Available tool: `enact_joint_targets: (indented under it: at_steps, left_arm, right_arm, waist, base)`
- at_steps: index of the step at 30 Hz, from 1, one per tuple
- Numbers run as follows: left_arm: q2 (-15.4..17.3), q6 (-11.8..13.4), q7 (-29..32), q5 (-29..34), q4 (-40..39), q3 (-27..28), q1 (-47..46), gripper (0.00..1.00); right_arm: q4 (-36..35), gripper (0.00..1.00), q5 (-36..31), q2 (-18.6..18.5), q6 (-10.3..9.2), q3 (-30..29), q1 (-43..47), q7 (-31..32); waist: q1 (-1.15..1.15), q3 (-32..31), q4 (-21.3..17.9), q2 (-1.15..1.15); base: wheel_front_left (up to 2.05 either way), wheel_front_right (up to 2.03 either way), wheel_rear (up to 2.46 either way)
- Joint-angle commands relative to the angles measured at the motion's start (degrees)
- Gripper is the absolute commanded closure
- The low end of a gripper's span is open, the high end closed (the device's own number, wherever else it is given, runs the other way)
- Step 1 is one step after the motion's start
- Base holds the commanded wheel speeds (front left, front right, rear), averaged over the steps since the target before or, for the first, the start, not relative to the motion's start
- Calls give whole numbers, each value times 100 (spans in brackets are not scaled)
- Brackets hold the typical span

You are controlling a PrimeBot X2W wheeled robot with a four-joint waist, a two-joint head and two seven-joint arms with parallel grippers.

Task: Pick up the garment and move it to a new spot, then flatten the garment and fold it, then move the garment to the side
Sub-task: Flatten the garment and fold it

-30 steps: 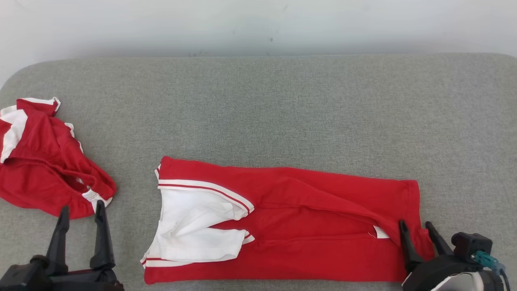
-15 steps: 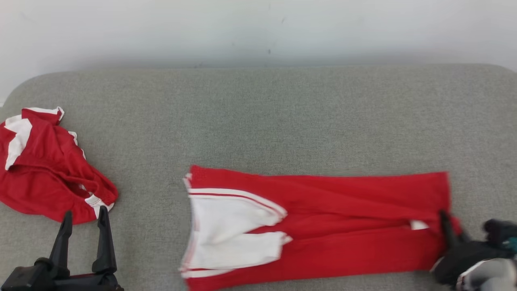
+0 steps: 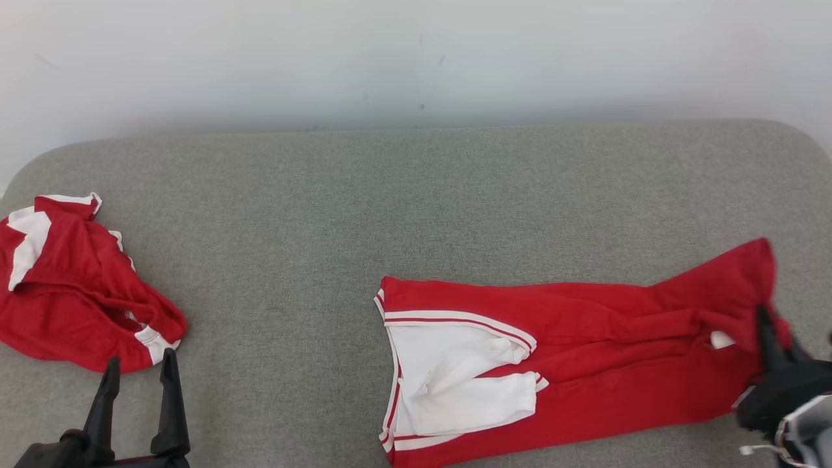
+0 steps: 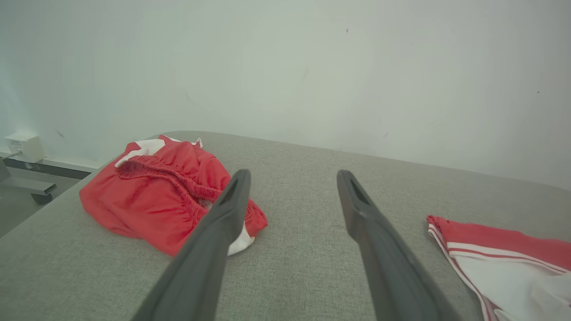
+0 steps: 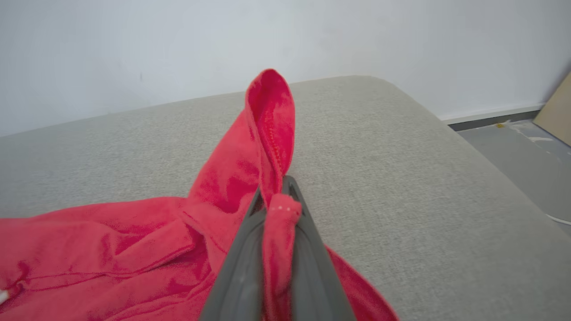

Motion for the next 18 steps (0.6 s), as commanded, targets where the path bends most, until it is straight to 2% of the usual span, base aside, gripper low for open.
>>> enact_joint_targets:
  at_steps: [1,11,18]
  left_arm:
    - [-24,5,-3,40,2,19,51,0]
    - [-85,5,-3,29,38,-27,-20,0]
    - [-92,5,-3,-21,104,-90,-93,0]
  right_arm:
    - [-195,100,-48,176,-16,74,100,78]
    - [-1278,100,-210,1186,-16,992,220,410]
    - [-1466,100,-224,1786,-16,1712,86,445]
  waist:
    - [0,-23,-24,0]
    - [0,-37,21,0]
    - [0,13,208,0]
  base:
    - [0,0,0]
    - [0,0,0]
    - [0,0,0]
